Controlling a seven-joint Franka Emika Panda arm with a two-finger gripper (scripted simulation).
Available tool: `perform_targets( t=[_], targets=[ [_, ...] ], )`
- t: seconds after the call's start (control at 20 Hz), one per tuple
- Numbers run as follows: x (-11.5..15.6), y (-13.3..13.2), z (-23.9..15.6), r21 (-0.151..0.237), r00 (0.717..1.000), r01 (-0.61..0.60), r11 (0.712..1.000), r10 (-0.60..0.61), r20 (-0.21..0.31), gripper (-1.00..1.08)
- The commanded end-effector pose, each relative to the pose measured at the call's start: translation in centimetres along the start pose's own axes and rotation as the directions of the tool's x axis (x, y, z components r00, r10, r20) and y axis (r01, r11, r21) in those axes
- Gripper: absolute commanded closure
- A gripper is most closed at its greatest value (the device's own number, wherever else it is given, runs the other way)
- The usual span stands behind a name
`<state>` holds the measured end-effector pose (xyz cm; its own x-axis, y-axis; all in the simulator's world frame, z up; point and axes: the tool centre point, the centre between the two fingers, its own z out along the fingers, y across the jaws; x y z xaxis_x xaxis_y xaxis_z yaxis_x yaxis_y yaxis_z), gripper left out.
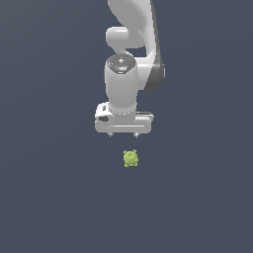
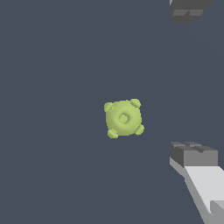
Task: Pick up the object and move it to a goal position.
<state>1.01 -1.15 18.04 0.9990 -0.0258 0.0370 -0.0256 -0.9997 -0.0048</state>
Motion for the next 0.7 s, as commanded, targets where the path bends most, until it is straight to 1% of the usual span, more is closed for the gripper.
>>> perform_targets(
  t=[0.0,0.15,0.45,0.65],
  targets=[
    [0.0,0.0,0.0,0.000,1.000,0.000,1.000,0.000,0.000,-0.92],
    [0.0,-0.3,0.0,-0.001,1.000,0.014,1.000,-0.014,-0.001,-0.92],
    [0.0,-2.1,0.3,-0.008,0.996,0.084,0.996,-0.084,-0.005,-0.92],
    [0.0,-2.0,0.3,-0.008,0.997,0.083,0.997,-0.083,-0.005,-0.92]
  ],
)
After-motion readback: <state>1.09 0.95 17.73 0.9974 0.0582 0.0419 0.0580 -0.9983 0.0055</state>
